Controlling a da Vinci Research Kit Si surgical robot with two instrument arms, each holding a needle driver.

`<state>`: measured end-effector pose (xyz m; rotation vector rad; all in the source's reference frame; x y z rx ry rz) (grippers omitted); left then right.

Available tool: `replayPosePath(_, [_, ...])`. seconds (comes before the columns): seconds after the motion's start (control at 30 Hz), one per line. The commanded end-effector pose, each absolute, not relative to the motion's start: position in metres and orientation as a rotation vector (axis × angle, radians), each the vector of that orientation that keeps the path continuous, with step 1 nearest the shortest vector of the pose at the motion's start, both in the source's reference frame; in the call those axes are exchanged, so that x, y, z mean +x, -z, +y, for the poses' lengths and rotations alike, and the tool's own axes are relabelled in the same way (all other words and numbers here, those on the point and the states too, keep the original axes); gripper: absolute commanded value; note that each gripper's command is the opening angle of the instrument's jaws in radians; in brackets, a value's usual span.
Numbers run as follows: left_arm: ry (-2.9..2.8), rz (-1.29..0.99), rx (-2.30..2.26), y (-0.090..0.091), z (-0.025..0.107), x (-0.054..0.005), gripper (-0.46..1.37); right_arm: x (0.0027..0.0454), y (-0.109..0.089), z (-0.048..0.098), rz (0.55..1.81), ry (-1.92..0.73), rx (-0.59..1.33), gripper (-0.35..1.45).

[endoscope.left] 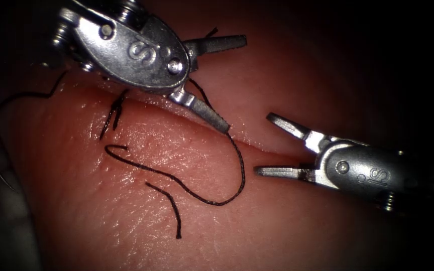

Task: Wound Closure
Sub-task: Grab a working length of suture with the left gripper

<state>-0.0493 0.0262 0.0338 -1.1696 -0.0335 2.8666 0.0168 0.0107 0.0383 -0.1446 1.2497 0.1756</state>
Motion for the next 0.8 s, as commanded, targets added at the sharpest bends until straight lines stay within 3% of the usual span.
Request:
replayPosePath(0.03, [-2.898, -0.058, -1.171, -0.0343, 0.0260, -0.0496, 0.71, 0.0167, -0.0382, 0.0107, 1.248, -0.172, -0.140, 1.25])
replayPosePath(0.67, [-3.096, -0.250, -1.057, -0.0417, 0.0229, -0.0498, 0.69, 0.0161, -0.0383, 0.0103, 1.241, -0.175, -0.146, 1.25])
replayPosePath(0.77, [-3.125, -0.259, -1.041, -0.0424, 0.0225, -0.0501, 0.63, 0.0162, -0.0383, 0.0102, 1.241, -0.174, -0.147, 1.25])
replayPosePath(0.8, [-3.135, -0.262, -1.042, -0.0427, 0.0224, -0.0502, 0.51, 0.0162, -0.0384, 0.0101, 1.241, -0.174, -0.147, 1.25])
